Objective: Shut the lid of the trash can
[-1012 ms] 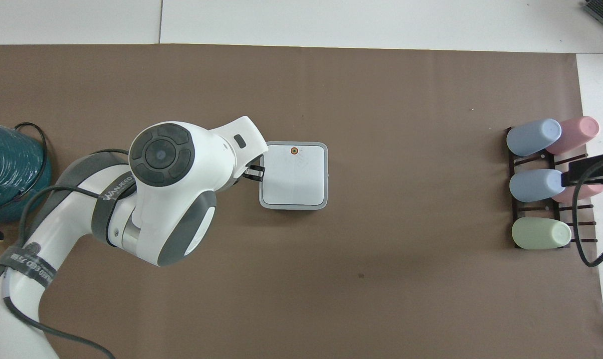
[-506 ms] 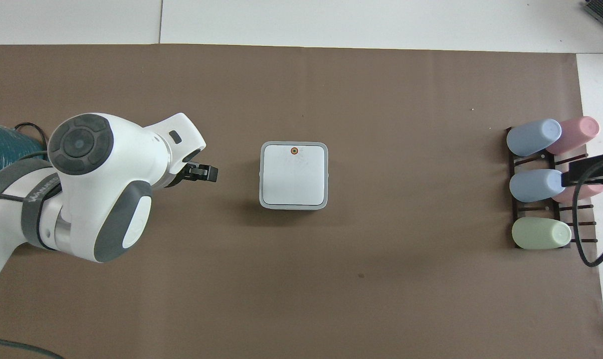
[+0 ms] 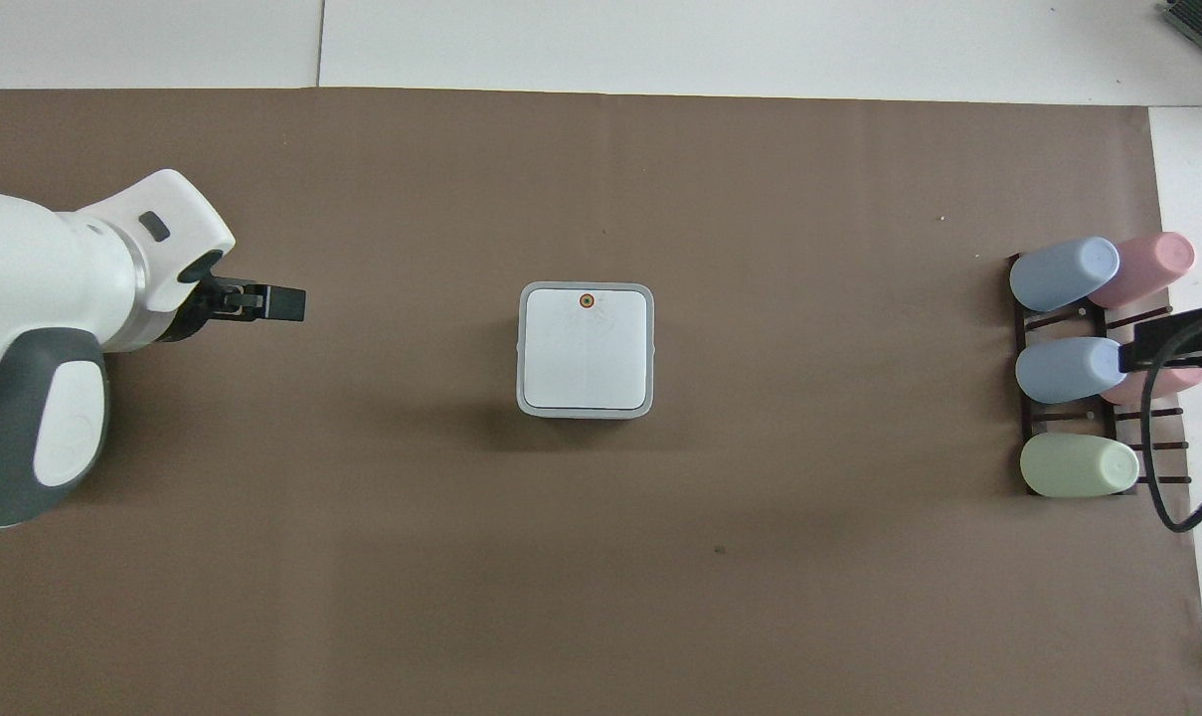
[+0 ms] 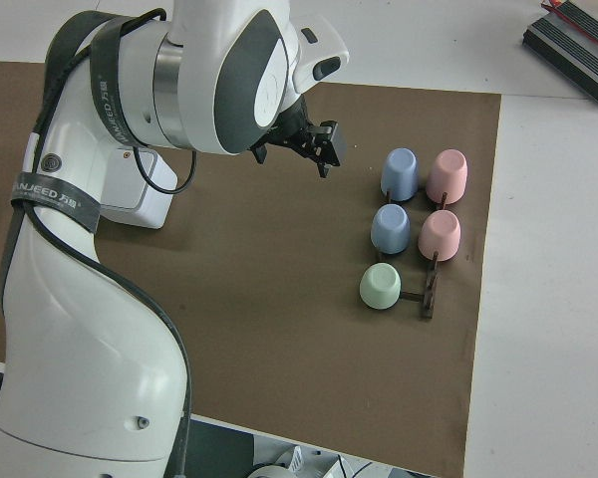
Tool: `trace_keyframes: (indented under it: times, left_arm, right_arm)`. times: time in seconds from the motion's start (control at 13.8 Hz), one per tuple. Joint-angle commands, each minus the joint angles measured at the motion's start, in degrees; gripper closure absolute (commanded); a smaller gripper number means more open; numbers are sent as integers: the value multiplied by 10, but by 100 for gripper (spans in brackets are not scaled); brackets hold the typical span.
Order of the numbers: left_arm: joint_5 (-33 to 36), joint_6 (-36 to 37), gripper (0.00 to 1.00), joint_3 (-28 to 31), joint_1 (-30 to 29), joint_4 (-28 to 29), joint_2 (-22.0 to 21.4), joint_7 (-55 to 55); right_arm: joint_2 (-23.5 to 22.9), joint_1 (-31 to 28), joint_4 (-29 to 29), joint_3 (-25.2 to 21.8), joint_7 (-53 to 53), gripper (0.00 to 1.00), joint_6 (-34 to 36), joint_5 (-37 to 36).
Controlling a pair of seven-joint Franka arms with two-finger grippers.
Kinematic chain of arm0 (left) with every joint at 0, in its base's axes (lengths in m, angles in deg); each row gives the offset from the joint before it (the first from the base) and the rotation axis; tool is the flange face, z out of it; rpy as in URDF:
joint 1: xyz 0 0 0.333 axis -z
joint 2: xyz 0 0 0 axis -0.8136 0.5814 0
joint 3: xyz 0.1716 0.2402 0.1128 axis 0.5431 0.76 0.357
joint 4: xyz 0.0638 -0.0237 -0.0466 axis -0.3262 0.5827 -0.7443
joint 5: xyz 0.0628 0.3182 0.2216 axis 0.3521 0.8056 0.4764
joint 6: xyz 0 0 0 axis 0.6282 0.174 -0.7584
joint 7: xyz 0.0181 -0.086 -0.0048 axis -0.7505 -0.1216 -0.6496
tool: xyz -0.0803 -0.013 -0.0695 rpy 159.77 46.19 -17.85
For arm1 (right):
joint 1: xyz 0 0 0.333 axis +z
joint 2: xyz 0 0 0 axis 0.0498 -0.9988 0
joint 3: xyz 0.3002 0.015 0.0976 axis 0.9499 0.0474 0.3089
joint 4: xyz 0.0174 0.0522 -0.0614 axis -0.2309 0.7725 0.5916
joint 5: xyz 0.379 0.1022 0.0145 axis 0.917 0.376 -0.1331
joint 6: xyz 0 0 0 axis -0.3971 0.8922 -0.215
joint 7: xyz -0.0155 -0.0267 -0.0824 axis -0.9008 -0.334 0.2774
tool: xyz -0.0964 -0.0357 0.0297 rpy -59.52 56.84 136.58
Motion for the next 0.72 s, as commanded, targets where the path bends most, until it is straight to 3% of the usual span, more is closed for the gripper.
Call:
trace_keyframes:
  times: [0.0, 0.36, 0.65]
  left_arm:
    - [4, 84, 0, -6, -34, -87, 11, 48]
    - [6, 207, 0, -5, -67, -213, 41, 61]
    - [1, 293, 0, -5, -68, -199, 4, 57]
  right_arm:
    - [8, 2, 9, -2, -8, 0, -5, -2]
    - [8, 2, 9, -2, -8, 0, -5, -2]
    - [8, 2, 9, -2, -8, 0, -5, -2]
